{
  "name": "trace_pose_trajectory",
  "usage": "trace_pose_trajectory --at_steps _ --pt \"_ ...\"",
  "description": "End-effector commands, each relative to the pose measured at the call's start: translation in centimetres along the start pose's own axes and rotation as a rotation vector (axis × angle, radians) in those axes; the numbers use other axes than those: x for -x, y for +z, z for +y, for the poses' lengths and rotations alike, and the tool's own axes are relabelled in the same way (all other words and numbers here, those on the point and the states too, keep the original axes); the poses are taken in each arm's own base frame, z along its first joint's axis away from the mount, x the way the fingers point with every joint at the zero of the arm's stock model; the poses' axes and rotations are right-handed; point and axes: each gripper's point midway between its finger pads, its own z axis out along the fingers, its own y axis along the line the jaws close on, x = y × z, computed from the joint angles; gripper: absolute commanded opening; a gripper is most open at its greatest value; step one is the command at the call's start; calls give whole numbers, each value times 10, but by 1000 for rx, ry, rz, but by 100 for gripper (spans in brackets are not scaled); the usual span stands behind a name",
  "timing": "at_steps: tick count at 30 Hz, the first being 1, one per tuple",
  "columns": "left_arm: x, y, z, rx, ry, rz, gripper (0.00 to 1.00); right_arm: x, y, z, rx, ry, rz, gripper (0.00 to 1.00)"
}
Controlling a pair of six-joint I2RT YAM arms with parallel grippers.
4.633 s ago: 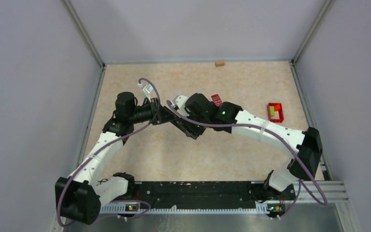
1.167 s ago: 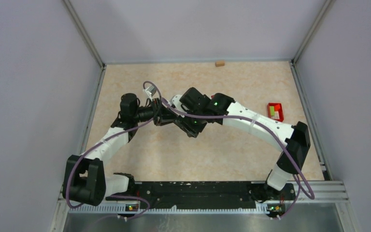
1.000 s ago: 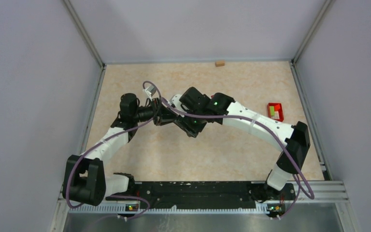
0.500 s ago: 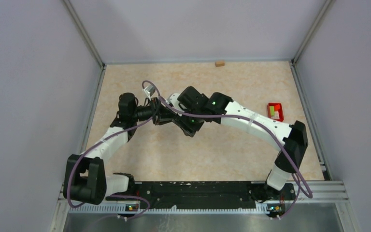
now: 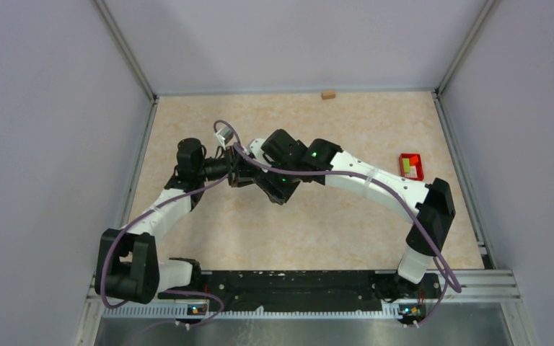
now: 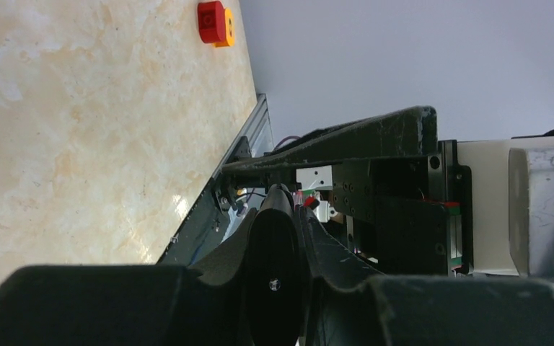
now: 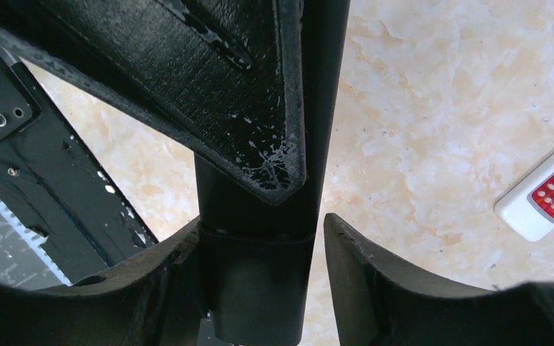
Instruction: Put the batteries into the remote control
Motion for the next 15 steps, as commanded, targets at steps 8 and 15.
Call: trace_pose_trajectory --at_steps 8,15 --pt "-11 -5 -4 -35 -1 66 0 44 -24 7 50 -6 -227 69" --pt "-7 -7 -4 -33 -2 48 0 50 -39 10 108 54 -332 70"
